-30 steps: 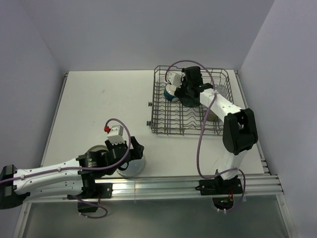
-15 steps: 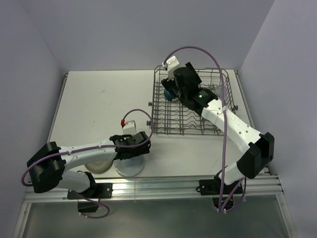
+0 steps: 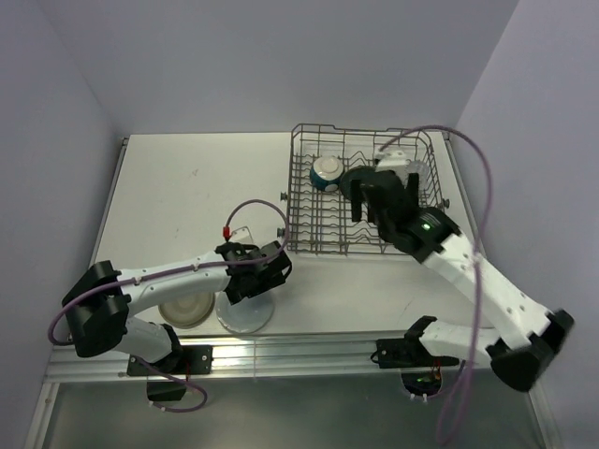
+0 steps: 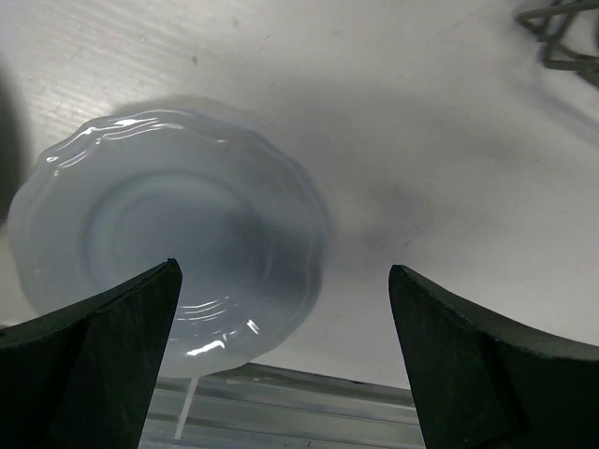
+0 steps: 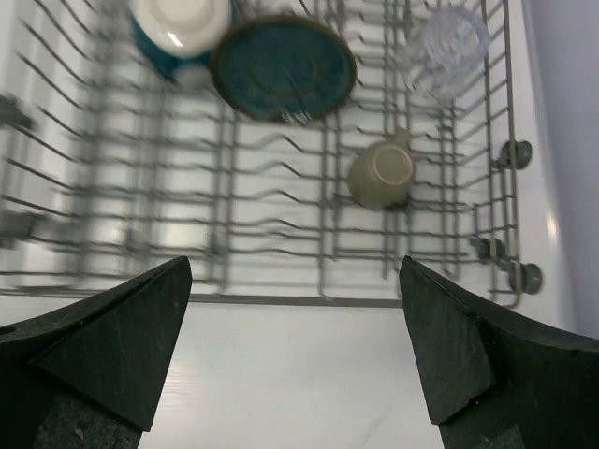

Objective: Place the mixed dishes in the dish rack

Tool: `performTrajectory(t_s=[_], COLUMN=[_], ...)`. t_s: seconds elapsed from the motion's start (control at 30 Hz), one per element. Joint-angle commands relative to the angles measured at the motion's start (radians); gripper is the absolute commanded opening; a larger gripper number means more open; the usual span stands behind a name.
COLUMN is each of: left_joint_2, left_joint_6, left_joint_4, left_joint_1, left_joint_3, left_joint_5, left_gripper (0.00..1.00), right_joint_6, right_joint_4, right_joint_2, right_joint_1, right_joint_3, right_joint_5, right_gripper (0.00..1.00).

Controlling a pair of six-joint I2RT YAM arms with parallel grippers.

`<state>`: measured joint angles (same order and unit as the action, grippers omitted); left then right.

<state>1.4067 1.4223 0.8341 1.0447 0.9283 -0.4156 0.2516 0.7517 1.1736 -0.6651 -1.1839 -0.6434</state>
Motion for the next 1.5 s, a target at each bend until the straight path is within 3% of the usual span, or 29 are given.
performTrajectory(t_s=[0.0,0.27,0.53,0.93,1.1,1.27,1.37,1.47], left_joint_2=[0.058,0.382,0.529,0.66,0.606,0.439,0.336,0.221], left_joint_6=[0.067,0.181,0.245,0.233,0.228,0.196,0.172,0.153], left_joint_4=[0.129,0.387,0.537,0.54,0.534,0.54,0.54,0.54], left_joint_1=[0.026,0.149,0.187,0.238,0.285,0.336,0.339,0.339], left_joint_3=[0.05,0.283,0.382,0.408,0.438,0.498,0.514,0.506], left_joint_5=[-0.005,-0.107,-0.173,-0.199,-0.226,-0.258,-0.27,-0.301], left_gripper=[0.99,0.99,0.99,0.92,0.92,0.93,0.94,0.94], right_joint_6=[0.159,0.256,0.27,0.307,0.322,0.498,0.523,0.578], right_joint_4=[-0.049,0.047,0.13,0.118,0.113,0.052,-0.047,-0.083], right_joint_2=[-0.196,-0.364,-0.514,-0.678,-0.644,-0.754,-0.821,-0.796], right_joint_1=[-0.001,-0.004,-0.002,-0.002,-0.004,-0.002,-0.004,-0.002], right_joint_3=[0.007,0.001,0.033,0.036,0.113,0.248,0.358,0.435], right_joint_5=[0.02,0.117,0.111,0.206,0.29,0.33,0.419,0.484], right_gripper=[1.0,1.0,1.0,1.0,1.0,1.0,1.0,1.0])
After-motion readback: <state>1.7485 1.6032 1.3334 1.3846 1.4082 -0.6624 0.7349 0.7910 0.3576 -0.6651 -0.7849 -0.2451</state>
